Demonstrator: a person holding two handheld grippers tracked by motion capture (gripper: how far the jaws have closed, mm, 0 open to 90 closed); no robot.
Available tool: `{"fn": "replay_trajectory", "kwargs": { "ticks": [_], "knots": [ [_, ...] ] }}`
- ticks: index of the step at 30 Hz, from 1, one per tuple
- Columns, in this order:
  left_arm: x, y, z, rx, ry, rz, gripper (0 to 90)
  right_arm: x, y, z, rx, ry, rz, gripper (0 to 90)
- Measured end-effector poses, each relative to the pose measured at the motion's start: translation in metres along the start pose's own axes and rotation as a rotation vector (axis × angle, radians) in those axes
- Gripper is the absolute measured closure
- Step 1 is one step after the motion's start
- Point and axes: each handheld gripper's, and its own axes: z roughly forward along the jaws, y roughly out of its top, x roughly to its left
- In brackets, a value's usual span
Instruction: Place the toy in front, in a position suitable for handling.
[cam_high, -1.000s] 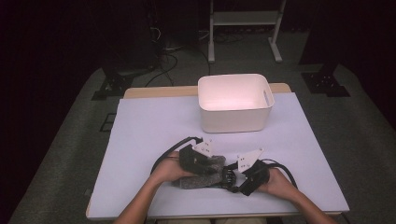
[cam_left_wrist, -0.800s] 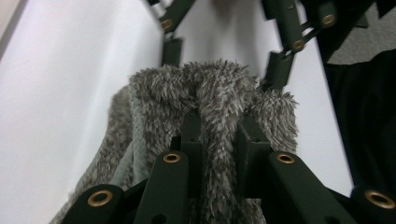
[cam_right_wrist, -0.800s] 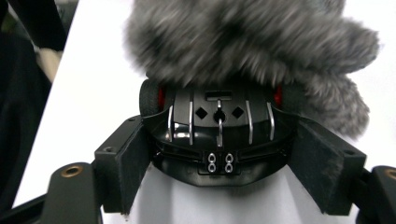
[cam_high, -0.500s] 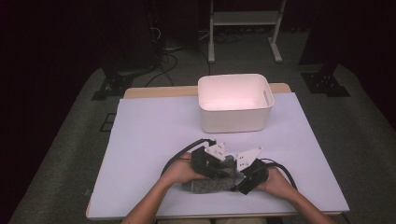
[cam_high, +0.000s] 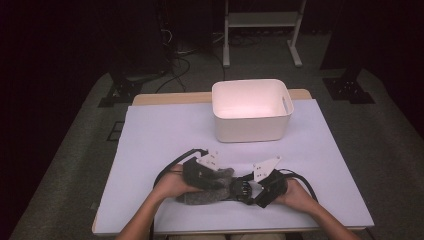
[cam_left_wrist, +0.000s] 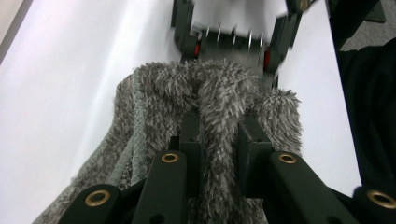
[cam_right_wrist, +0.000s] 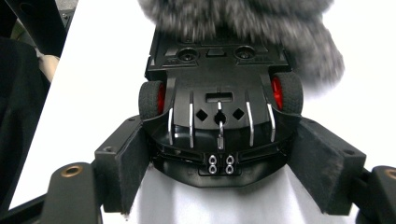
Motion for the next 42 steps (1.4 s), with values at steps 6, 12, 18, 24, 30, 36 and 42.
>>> {"fn": "replay_trajectory", "kwargs": {
  "ticks": [6, 12, 18, 24, 30, 36, 42],
  "knots": [
    [0.002, -0.018, -0.011, -0.019, 0.011, -0.046, 75.2, -0.002, -0.002, -0.003, 0.008, 0.005, 0.004, 23.3],
    [-0.002, -0.005, 0.003, -0.045, -0.026, -0.021, 75.2, -0.004, -0.003, -0.002, 0.019, 0.018, 0.047, 23.0],
    [-0.007, 0.009, 0.016, -0.046, -0.055, 0.013, 75.3, -0.003, -0.001, -0.004, 0.031, 0.037, 0.116, 19.1],
    [-0.011, 0.01, 0.017, -0.038, -0.061, 0.024, 75.4, -0.002, 0.004, -0.009, 0.035, 0.051, 0.172, 16.4],
    [-0.015, 0.013, 0.019, -0.031, -0.062, 0.034, 75.8, -0.01, 0.01, -0.012, -0.008, 0.08, 0.25, 16.7],
    [-0.014, 0.014, 0.018, -0.023, -0.067, 0.05, 75.8, -0.023, 0.01, 0.0, -0.009, 0.164, 0.334, 16.9],
    [-0.001, 0.014, 0.003, -0.061, -0.05, 0.01, 75.7, -0.025, 0.008, 0.003, -0.026, 0.217, 0.365, 23.9]
  ]
}}
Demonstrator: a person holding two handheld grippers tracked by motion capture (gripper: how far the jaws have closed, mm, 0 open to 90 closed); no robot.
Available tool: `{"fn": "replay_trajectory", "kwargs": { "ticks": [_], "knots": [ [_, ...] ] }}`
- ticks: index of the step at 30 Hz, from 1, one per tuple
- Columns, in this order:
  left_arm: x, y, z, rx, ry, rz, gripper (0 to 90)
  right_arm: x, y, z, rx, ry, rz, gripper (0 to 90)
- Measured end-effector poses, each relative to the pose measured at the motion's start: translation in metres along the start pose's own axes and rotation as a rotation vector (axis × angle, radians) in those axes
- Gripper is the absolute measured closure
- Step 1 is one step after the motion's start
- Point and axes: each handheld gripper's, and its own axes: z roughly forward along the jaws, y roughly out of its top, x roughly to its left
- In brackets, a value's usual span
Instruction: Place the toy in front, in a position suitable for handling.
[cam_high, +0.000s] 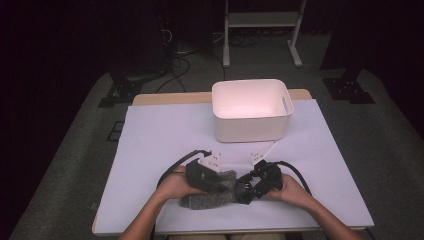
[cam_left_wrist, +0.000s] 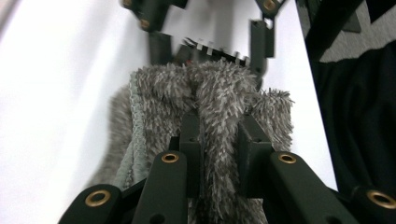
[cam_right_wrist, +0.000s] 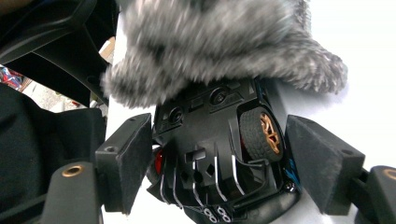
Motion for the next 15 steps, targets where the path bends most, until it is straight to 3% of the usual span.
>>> {"fn": "replay_trajectory", "kwargs": {
  "ticks": [5, 9, 15],
  "knots": [
    [0.011, 0.001, -0.01, -0.014, 0.025, -0.038, 75.0, 0.005, 0.0, 0.0, 0.0, -0.026, -0.042, 24.9],
    [0.02, 0.001, -0.012, -0.011, 0.017, -0.077, 73.3, 0.018, 0.001, 0.0, -0.001, -0.083, -0.138, 25.6],
    [0.018, 0.002, -0.008, 0.006, -0.037, -0.08, 72.2, 0.038, -0.001, 0.0, -0.009, -0.171, -0.287, 26.8]
  ]
}}
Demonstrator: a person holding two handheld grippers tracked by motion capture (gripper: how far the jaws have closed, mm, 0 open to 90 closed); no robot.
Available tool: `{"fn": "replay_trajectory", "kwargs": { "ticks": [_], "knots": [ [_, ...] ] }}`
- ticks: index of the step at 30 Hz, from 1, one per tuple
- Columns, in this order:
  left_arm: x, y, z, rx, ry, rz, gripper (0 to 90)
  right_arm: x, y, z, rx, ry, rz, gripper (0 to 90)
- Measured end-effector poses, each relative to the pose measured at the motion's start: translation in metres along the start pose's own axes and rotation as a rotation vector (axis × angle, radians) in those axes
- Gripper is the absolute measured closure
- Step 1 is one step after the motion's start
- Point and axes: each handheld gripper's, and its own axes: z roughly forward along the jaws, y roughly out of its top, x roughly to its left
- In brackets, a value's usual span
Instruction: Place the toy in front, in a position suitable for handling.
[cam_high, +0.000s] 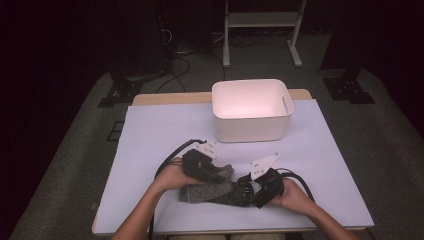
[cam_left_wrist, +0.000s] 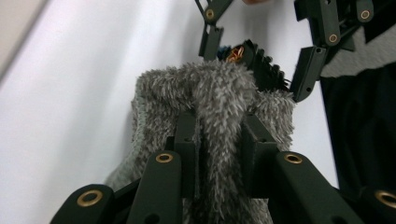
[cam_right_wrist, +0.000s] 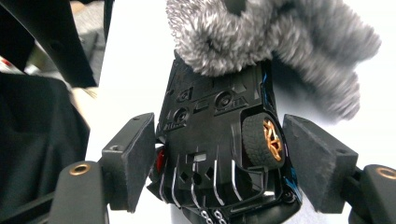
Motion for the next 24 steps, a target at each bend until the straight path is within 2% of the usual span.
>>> {"fn": "replay_trajectory", "kwargs": {
  "ticks": [4, 6, 8, 9, 10, 13, 18, 24],
  "knots": [
    [-0.005, -0.002, -0.001, -0.011, -0.023, 0.003, 75.0, 0.012, 0.001, -0.002, 0.0, -0.055, -0.089, 27.1],
    [-0.009, -0.003, -0.002, -0.016, -0.027, 0.002, 75.5, 0.015, 0.001, -0.002, 0.003, -0.066, -0.113, 27.6],
    [-0.011, -0.004, -0.005, -0.025, -0.047, 0.001, 76.2, 0.015, 0.001, -0.004, -0.013, -0.063, -0.102, 27.0],
    [-0.013, -0.004, -0.006, -0.024, -0.054, 0.011, 76.3, 0.014, 0.001, -0.005, -0.012, -0.059, -0.074, 22.1],
    [-0.015, -0.005, -0.007, -0.027, -0.051, 0.019, 76.3, 0.011, -0.001, -0.004, -0.003, -0.056, -0.045, 21.6],
    [-0.021, -0.006, -0.009, -0.037, -0.069, 0.031, 76.3, 0.007, -0.008, -0.002, 0.009, -0.011, 0.014, 23.3],
    [-0.027, -0.008, -0.011, -0.045, -0.054, 0.054, 76.9, 0.012, -0.006, 0.003, 0.012, 0.072, -0.013, 49.4],
    [-0.031, -0.005, -0.014, -0.051, -0.047, 0.073, 79.2, 0.014, -0.005, 0.002, 0.011, 0.026, -0.055, 52.9]
  ]
}}
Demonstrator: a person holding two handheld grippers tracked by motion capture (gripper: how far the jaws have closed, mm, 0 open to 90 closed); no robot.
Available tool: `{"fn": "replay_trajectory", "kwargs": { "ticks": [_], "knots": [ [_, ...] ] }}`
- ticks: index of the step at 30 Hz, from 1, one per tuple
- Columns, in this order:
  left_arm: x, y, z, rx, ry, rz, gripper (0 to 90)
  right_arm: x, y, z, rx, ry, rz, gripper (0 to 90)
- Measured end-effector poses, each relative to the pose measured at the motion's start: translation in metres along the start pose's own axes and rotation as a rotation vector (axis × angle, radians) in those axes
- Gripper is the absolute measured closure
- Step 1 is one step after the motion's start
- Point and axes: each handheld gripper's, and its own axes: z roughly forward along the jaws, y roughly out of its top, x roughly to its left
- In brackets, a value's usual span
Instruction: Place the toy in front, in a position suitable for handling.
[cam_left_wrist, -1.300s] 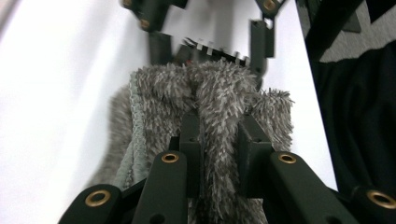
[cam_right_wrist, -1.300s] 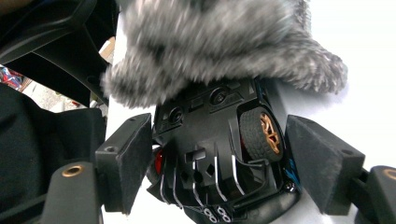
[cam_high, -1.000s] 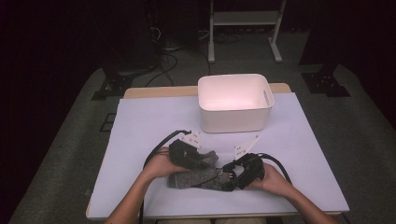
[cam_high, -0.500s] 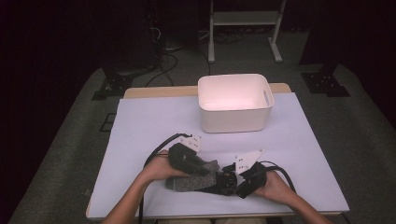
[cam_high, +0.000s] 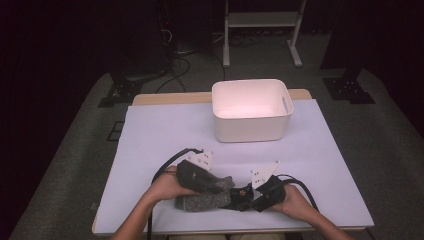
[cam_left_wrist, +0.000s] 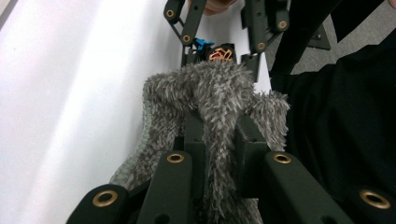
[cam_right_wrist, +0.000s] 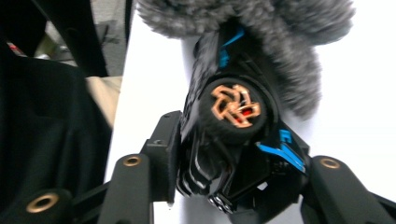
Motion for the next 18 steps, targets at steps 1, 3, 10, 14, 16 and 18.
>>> {"fn": "replay_trajectory", "kwargs": {
  "ticks": [1, 3, 10, 14, 16, 18],
  "knots": [
    [0.0, 0.002, 0.0, -0.001, -0.001, 0.007, 79.3, 0.0, 0.001, 0.0, -0.004, -0.015, -0.011, 54.4],
    [0.0, 0.006, 0.0, 0.001, 0.019, 0.016, 79.4, -0.002, 0.002, -0.002, -0.01, -0.062, -0.043, 56.5],
    [0.005, 0.023, 0.009, 0.041, 0.048, 0.05, 79.3, -0.005, 0.004, 0.003, -0.017, -0.153, -0.074, 56.8],
    [0.006, 0.024, 0.015, 0.072, 0.046, 0.065, 79.4, -0.013, -0.001, -0.001, -0.042, -0.13, -0.019, 56.2],
    [0.005, 0.024, 0.016, 0.071, 0.051, 0.068, 79.4, -0.013, -0.003, -0.004, -0.05, -0.123, -0.015, 53.8],
    [0.005, 0.025, 0.016, 0.071, 0.054, 0.07, 79.4, -0.014, -0.006, -0.01, -0.069, -0.122, 0.0, 54.9]
  ]
}}
